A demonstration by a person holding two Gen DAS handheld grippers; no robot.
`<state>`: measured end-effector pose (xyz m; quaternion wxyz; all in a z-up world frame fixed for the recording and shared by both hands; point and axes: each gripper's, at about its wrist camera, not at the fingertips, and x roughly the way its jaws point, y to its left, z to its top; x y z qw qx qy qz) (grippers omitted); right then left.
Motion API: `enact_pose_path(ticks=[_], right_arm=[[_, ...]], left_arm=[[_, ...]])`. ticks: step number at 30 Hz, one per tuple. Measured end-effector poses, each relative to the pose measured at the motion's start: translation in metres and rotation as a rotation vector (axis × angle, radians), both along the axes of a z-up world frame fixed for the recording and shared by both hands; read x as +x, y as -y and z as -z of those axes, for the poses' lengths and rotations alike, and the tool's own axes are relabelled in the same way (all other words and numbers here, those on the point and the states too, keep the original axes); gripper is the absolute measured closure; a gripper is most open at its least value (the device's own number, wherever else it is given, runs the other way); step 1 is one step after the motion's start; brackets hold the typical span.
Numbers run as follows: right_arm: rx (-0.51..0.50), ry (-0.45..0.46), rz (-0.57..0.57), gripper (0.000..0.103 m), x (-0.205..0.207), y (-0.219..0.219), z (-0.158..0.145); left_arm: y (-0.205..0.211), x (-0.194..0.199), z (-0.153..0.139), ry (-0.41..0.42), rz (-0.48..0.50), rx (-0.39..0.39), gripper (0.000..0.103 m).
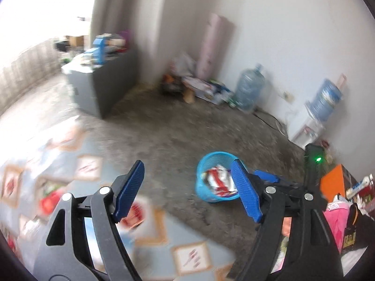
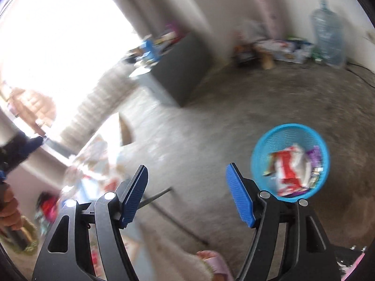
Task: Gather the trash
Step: 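Move both grippers back to the table toward the Pepsi bottle and box, then grasp the Pepsi bottle with the right gripper while the left gripper approaches the box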
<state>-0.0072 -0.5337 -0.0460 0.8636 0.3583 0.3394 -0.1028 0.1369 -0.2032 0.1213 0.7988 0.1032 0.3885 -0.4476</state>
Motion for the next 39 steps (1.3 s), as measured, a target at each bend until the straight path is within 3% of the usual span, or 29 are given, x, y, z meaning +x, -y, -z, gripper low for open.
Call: enact_pose_path(ticks=[4, 9, 14, 16, 20, 31, 35, 39], right_arm=[[0.001, 0.043, -0.143, 0.035, 0.012, -0.044, -0.025], [0.025, 0.077, -0.331, 0.032, 0.044, -0.103, -0.044], [0.089, 0.100, -0.532, 0.032, 0.081, -0.169, -0.048], [0.118, 0.081, -0.598, 0.032, 0.095, -0.195, -0.042], [0.142, 0.046, -0.706, 0.032, 0.116, -0.242, -0.037], [0.215, -0.103, -0.827, 0.032, 0.187, -0.312, 0.000], [0.235, -0.145, -0.849, 0.032, 0.201, -0.327, 0.013], [0.211, -0.142, -0.839, 0.033, 0.206, -0.327, 0.015]], left_arm=[[-0.104, 0.002, -0.005, 0.055, -0.193, -0.028, 0.031], [-0.206, -0.004, 0.002, 0.098, -0.387, -0.041, 0.031], [-0.280, -0.014, 0.031, 0.030, -0.502, -0.077, 0.031], [-0.295, -0.016, 0.047, -0.004, -0.522, -0.082, 0.032], [-0.306, -0.009, 0.072, -0.066, -0.510, -0.109, 0.043], [-0.305, 0.036, 0.135, -0.250, -0.486, -0.127, 0.072], [-0.299, 0.047, 0.150, -0.281, -0.474, -0.106, 0.079], [-0.295, 0.047, 0.151, -0.258, -0.471, -0.096, 0.083]])
